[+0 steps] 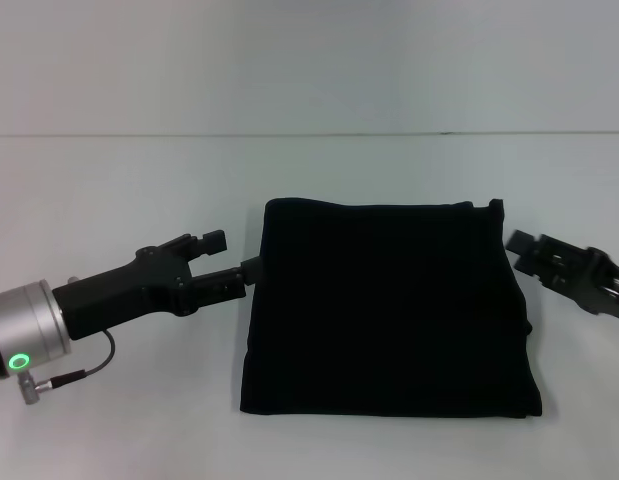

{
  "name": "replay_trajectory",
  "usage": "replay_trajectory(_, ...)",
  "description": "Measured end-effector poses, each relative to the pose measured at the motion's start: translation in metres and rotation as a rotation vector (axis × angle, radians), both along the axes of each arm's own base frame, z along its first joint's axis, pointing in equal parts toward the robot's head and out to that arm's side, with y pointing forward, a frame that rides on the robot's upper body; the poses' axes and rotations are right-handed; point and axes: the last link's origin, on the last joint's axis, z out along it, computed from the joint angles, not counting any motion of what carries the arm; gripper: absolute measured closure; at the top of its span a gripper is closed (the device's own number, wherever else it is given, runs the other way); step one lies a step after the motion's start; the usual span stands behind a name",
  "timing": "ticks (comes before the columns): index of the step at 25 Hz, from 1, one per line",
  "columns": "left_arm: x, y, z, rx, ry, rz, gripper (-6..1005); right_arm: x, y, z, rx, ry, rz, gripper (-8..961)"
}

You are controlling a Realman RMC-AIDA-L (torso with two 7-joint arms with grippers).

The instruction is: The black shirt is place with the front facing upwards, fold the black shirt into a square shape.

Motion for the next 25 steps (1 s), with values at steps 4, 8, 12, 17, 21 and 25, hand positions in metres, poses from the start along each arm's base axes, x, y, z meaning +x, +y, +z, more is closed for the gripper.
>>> replay_trajectory(4, 0.000, 0.001, 0.000, 0.004, 0.003, 0.005, 53, -0.005, 0.015, -0.006, -0.011, -0.081, 0.017, 371)
replay_trajectory(8, 0.000, 0.002, 0.001, 0.007, -0.002, 0.010, 54, -0.007, 0.022, -0.007, -0.006, -0.114, 0.015, 372)
replay_trajectory(12, 0.000, 0.004, 0.003, 0.019, -0.008, 0.014, 54, -0.005, 0.024, -0.004, 0.000, -0.126, 0.011, 373)
replay_trajectory(17, 0.000, 0.006, 0.003, 0.024, -0.004, 0.018, 54, -0.003, 0.026, -0.002, -0.003, -0.129, -0.009, 371)
replay_trajectory(21, 0.000, 0.006, 0.003, 0.024, -0.004, 0.018, 54, 0.002, 0.027, -0.001, -0.003, -0.131, -0.044, 430)
replay_trajectory(25, 0.001, 0.007, 0.003, 0.025, -0.004, 0.018, 54, 0.013, 0.025, 0.005, 0.024, -0.123, -0.112, 551)
